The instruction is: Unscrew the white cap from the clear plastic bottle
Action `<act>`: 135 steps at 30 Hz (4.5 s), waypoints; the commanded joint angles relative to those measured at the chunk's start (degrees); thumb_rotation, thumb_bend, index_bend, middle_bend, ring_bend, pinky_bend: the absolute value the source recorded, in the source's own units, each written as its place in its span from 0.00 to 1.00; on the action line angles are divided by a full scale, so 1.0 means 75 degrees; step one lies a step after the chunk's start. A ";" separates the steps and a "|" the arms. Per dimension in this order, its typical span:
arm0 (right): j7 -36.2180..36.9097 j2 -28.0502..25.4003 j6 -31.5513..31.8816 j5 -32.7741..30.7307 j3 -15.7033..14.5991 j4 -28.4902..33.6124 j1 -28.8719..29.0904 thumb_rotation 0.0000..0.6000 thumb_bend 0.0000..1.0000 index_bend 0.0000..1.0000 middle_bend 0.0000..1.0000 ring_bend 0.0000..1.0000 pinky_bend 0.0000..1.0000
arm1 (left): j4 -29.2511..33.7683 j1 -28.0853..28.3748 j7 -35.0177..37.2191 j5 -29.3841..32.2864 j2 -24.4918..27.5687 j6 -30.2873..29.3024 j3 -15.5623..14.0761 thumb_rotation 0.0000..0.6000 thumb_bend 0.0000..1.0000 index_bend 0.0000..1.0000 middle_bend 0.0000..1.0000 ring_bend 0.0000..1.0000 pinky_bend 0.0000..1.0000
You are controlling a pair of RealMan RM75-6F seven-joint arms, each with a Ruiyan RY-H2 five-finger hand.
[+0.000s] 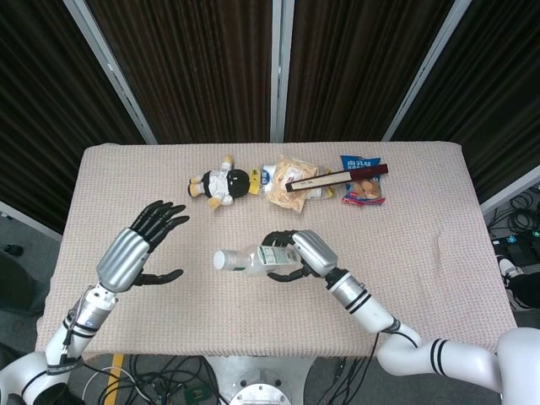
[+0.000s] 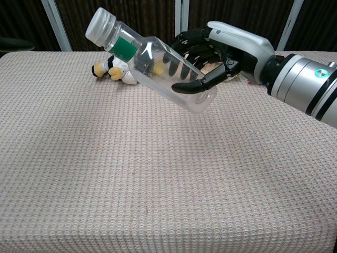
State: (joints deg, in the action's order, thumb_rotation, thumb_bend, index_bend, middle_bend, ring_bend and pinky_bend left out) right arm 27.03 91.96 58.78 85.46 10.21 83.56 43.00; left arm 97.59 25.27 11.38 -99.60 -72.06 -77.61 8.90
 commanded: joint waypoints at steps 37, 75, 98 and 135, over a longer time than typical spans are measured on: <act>-0.0186 0.0175 0.0028 -0.0051 -0.0041 0.0121 0.0128 1.00 0.40 0.69 0.58 0.44 0.52 | 0.0253 0.0598 -0.0145 0.0226 -0.0791 -0.0133 -0.0167 1.00 0.15 0.12 0.07 0.03 0.01; 0.0011 -0.0195 -0.0395 -0.0069 -0.0053 0.0390 0.0370 1.00 0.40 0.68 0.58 0.44 0.53 | 0.0461 0.0627 0.0009 0.0263 -0.0702 -0.0327 -0.0283 1.00 0.14 0.11 0.07 0.03 0.01; 0.0347 -0.0397 -0.0532 0.0011 -0.0142 0.0517 0.0470 1.00 0.33 0.66 0.58 0.44 0.53 | 0.0441 0.0578 0.0267 0.0245 -0.0597 -0.0388 -0.0402 1.00 0.14 0.11 0.07 0.03 0.01; 0.0471 -0.0366 -0.0749 -0.0067 -0.0173 0.0394 0.0635 1.00 0.30 0.66 0.58 0.44 0.53 | 0.0663 0.0651 0.0194 0.0163 -0.0539 -0.0371 -0.0377 1.00 0.14 0.11 0.07 0.03 0.01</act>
State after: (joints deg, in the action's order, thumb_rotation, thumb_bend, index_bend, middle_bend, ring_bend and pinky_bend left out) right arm 30.54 89.16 53.26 85.06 8.85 86.57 47.70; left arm 102.52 30.13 12.87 -98.39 -76.13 -80.42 6.05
